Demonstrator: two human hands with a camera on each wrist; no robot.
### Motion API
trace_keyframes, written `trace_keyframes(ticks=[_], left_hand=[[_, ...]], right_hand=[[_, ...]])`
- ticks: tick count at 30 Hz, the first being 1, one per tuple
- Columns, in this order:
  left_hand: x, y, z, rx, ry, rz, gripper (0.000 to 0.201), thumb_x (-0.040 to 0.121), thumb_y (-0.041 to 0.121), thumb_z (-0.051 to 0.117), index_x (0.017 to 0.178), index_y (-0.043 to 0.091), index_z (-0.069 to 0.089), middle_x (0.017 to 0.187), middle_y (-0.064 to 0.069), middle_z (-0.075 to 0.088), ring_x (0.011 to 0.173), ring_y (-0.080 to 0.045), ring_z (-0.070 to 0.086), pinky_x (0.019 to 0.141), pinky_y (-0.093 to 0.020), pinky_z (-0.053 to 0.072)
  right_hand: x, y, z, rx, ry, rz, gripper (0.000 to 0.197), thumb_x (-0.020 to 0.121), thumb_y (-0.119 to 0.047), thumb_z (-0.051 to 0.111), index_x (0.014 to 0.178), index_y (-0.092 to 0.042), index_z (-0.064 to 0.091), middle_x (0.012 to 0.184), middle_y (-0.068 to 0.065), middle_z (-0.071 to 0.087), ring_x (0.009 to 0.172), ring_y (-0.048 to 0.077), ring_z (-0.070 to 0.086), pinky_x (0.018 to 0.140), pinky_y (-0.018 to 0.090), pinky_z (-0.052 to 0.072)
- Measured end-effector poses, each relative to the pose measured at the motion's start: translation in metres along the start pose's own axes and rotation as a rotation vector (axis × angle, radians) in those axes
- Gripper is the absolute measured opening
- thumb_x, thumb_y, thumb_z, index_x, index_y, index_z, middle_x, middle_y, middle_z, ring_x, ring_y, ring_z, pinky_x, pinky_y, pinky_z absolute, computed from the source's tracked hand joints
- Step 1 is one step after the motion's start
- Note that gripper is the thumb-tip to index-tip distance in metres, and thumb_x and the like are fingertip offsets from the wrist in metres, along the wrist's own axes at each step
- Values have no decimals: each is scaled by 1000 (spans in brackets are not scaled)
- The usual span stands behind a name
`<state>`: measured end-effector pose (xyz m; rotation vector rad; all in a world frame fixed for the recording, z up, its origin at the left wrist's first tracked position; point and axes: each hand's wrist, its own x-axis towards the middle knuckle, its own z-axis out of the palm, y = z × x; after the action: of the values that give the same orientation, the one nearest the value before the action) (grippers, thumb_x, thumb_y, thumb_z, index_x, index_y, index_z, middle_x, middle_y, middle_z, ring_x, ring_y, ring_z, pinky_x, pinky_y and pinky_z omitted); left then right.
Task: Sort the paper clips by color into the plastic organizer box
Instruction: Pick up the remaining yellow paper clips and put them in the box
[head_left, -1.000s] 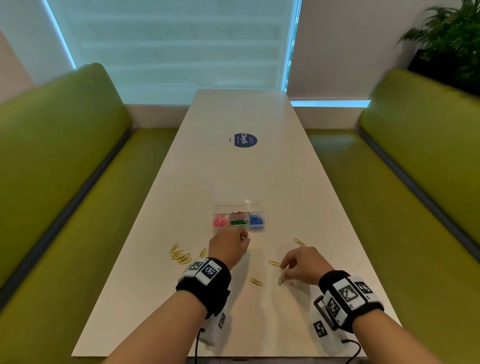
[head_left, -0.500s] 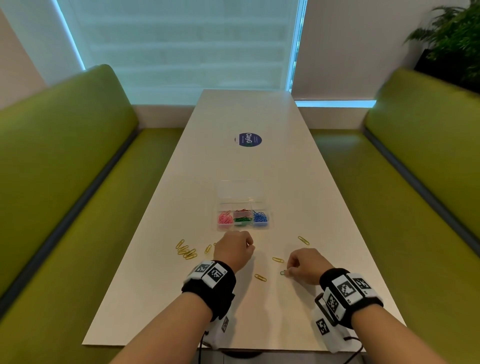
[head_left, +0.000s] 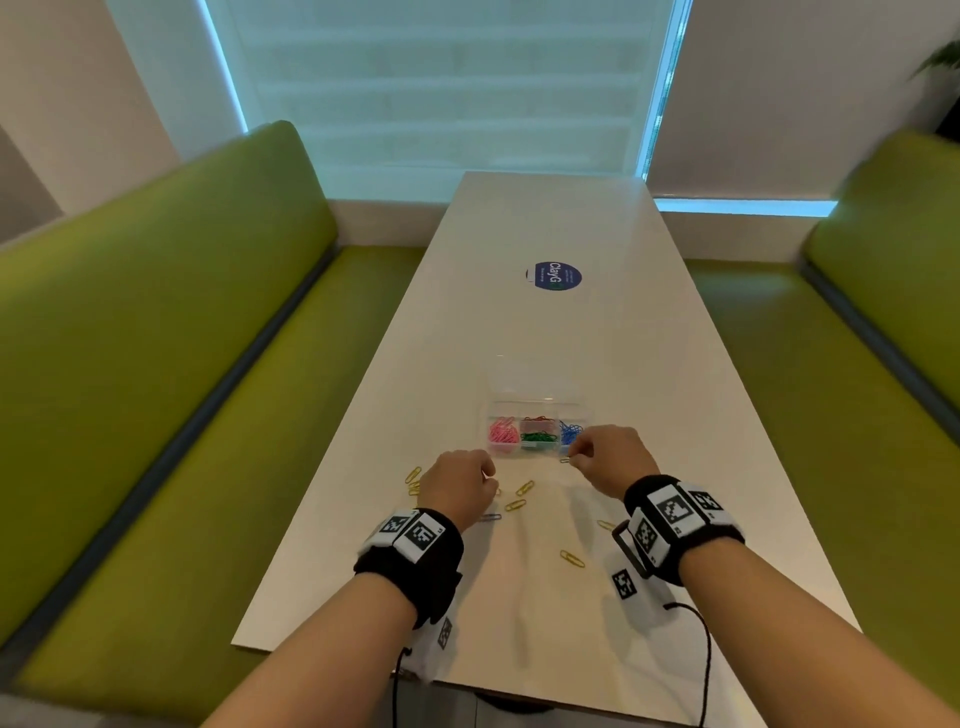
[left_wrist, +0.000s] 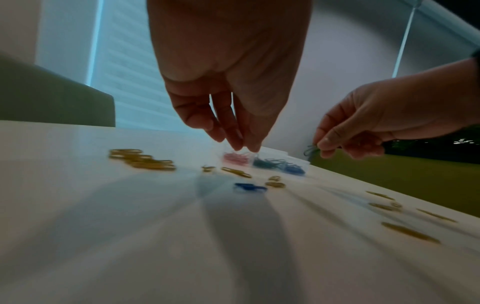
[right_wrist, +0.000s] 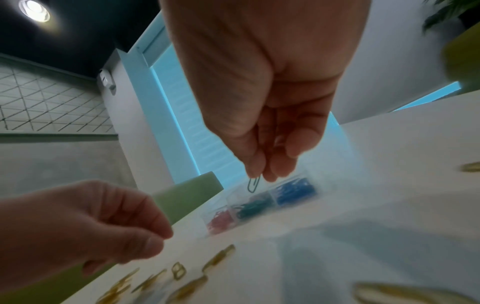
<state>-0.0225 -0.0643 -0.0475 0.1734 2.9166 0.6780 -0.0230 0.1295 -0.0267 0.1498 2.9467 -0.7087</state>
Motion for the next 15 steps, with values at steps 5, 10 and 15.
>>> trace_keyframes(ticks=[5,10,15], left_hand=[[-5,-21,-3,10,-21,-34,26,91,25,54,114,21,64,113,0,65,112,-19,56,91,-30,46],[-12,-29,0,3,-87,11,25,86,26,61,109,20,67,108,0,65,110,-16,53,86,-30,47],[-12,-26,4,18,-148,42,23,81,31,68,102,20,69,105,-1,65,106,-15,52,82,-29,46]], right_hand=[[24,-23,3,-23,61,5,19,91,-16,52,100,-16,69,110,5,67,100,23,61,84,33,51],[38,-33,9,-40,36,28,20,91,-15,52,101,-17,69,111,5,67,100,23,61,85,35,53],[39,-31,14,-15,38,33,22,92,-17,52,106,-19,69,114,5,65,102,23,60,86,34,52]])
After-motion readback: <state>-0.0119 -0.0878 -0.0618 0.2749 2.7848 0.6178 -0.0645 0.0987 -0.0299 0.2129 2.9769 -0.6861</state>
